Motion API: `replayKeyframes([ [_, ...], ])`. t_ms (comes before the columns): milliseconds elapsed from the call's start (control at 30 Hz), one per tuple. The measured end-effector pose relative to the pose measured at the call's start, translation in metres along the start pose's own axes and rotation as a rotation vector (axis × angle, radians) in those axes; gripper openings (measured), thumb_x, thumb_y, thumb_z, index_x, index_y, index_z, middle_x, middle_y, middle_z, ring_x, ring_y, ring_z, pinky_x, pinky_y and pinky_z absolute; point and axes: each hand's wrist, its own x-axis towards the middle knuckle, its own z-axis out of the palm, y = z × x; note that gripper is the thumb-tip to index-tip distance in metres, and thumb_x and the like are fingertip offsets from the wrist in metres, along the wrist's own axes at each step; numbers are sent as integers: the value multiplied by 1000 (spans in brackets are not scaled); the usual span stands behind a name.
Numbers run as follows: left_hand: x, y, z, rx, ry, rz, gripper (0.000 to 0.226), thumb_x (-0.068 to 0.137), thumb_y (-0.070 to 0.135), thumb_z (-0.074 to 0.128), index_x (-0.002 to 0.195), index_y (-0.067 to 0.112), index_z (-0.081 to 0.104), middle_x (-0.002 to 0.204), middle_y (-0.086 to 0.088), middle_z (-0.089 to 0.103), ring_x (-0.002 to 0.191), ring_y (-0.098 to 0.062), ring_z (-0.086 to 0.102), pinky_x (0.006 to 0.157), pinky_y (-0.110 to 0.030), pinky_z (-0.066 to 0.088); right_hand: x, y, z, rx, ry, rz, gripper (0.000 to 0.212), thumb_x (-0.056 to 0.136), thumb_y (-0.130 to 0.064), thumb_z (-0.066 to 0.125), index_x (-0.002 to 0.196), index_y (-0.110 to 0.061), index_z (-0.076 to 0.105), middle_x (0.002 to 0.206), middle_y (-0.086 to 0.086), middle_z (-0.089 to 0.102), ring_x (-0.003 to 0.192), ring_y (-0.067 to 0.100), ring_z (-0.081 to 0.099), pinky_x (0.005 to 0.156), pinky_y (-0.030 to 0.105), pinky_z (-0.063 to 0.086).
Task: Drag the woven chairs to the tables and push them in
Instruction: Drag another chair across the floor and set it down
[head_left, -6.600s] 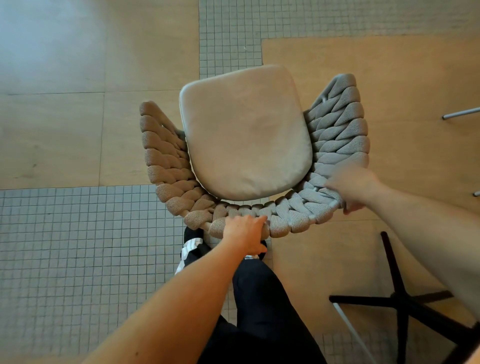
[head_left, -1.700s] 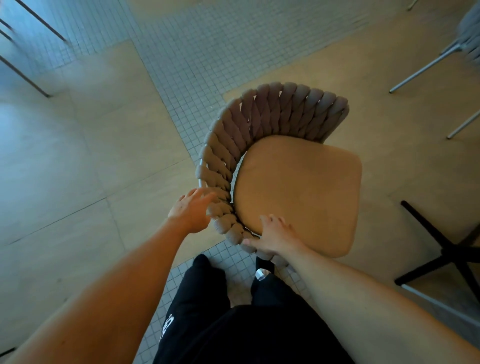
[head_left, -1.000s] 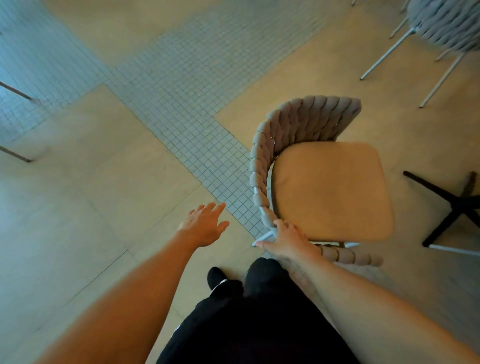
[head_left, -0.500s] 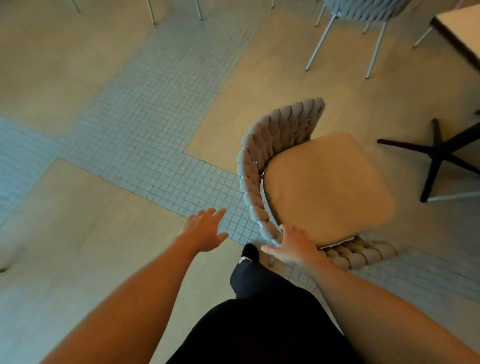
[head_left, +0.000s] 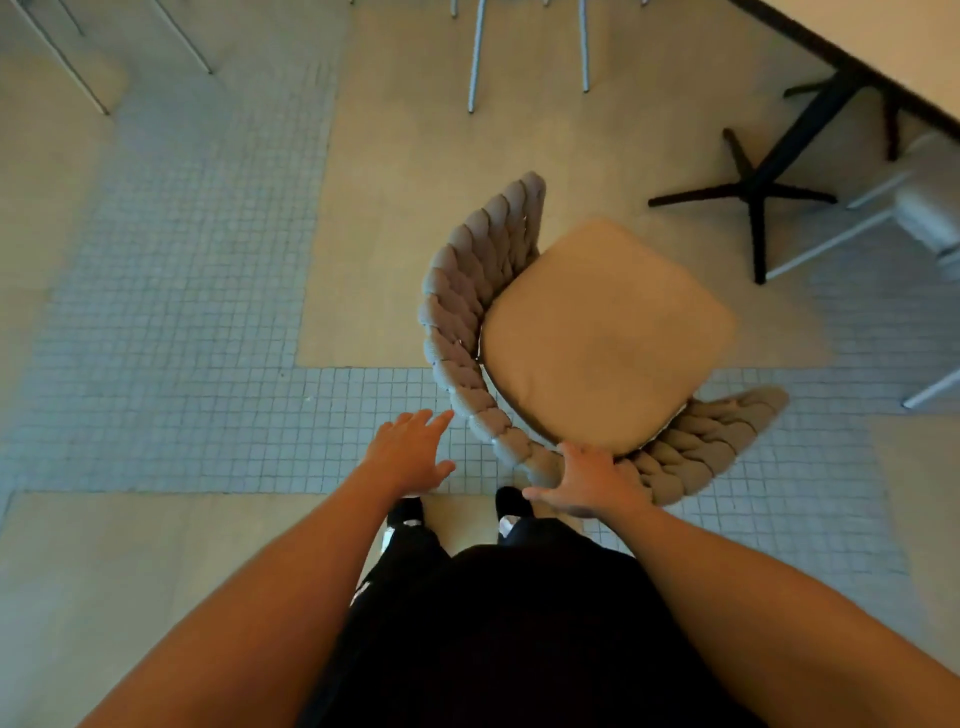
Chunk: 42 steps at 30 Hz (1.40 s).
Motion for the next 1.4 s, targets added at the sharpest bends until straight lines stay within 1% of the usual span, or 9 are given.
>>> replayKeyframes([
  [133,17,-27,-20,103,-9,125,84,96,55,56,161,25,12,163,-8,26,146,-30,31,116,-47,34,-5,-17,8,69,33,80,111,71,-90,56,155,-22,29,155,9,39,140,35,38,113,52,34],
  [400,54,-63,-52,287,9,353,85,95,56,56,160,23,14,166,-8,16,152,-30,15,123,-49,18,-12,-54,12,155,129,248,101,77,-85,59,154,-26,31,151,7,41,140,35,36,108,49,35],
  [533,73,-62,-61,391,30,466,85,91,59,60,157,24,20,163,-8,21,151,-32,17,123,-51,14,-9,-60,15,160,172,289,102,75,-84,60,153,-25,33,148,9,44,139,35,36,109,50,34],
  [700,104,-48,-63,467,-29,557,91,86,60,66,157,27,19,161,-4,26,150,-30,19,123,-55,10,1,-53,25,149,209,331,93,70,-82,64,140,-24,44,139,7,52,130,32,44,105,50,38],
  [867,143,-28,-56,706,-106,601,84,88,58,65,156,30,24,155,-6,37,145,-32,28,119,-59,5,16,-44,30,97,141,349,83,78,-65,72,143,-24,42,143,4,49,135,28,41,113,48,27],
  [967,164,-18,-51,789,-80,612,56,88,36,67,140,33,48,137,1,53,132,-29,44,114,-64,15,29,-41,30,5,107,361,63,86,-48,70,138,-24,45,134,6,57,128,28,48,113,44,28],
  [1067,171,-9,-50,860,-77,615,29,88,22,62,116,30,66,115,3,62,112,-26,56,102,-55,37,36,-40,25,-45,106,338,52,88,-37,71,134,-24,50,126,5,61,120,27,56,108,43,38],
  [1167,174,-6,-55,853,-69,624,25,90,20,59,113,25,66,115,0,61,109,-28,58,92,-47,46,35,-35,20,-72,142,314,42,89,-32,71,128,-23,57,120,3,64,114,25,60,108,42,37],
  [1400,209,21,-91,784,-12,643,22,89,24,58,110,26,65,108,-1,65,103,-27,61,89,-44,43,40,-4,-23,-16,196,304,26,90,-29,70,114,-25,61,115,0,67,108,23,65,97,39,41],
])
